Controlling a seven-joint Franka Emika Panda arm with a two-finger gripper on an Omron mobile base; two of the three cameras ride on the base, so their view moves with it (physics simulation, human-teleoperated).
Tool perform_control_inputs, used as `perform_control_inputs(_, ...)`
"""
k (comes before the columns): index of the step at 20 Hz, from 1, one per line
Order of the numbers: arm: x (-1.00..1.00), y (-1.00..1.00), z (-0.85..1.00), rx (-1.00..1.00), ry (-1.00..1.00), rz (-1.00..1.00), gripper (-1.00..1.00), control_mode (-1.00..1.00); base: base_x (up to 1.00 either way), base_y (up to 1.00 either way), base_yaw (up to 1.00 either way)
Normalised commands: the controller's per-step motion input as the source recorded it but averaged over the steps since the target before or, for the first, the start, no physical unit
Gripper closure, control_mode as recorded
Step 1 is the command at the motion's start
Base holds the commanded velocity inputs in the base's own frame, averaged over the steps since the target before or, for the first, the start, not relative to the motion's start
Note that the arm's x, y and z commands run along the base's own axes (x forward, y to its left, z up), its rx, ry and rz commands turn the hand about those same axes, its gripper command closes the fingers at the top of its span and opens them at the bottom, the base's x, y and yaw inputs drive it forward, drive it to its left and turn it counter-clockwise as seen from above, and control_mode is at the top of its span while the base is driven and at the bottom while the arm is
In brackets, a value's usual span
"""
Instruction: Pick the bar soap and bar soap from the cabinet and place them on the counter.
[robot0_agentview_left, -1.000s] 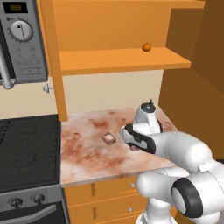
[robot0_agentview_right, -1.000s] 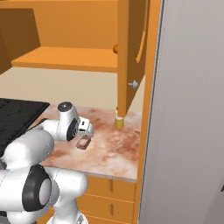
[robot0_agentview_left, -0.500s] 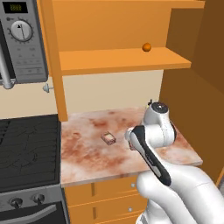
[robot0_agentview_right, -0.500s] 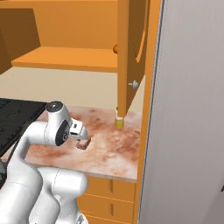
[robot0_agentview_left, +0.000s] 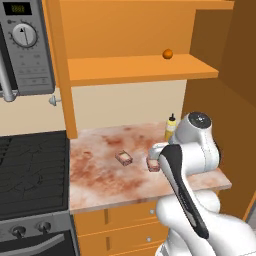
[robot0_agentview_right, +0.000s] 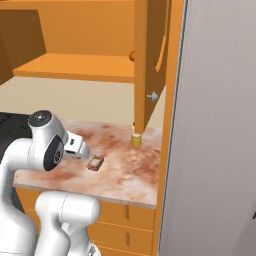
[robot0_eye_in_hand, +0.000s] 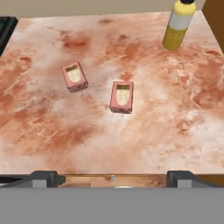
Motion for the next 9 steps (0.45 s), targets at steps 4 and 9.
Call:
perform_control_inputs(4, -0.4, 0.06, 0.86, 0.0, -0.01, 0.0, -1.0, -1.0, 0.0, 0.0, 0.0)
perform_control_inputs(9, -0.31, 0.1, 0.73, 0.0, 0.0, 0.0, -1.0, -1.0, 0.0, 0.0, 0.0)
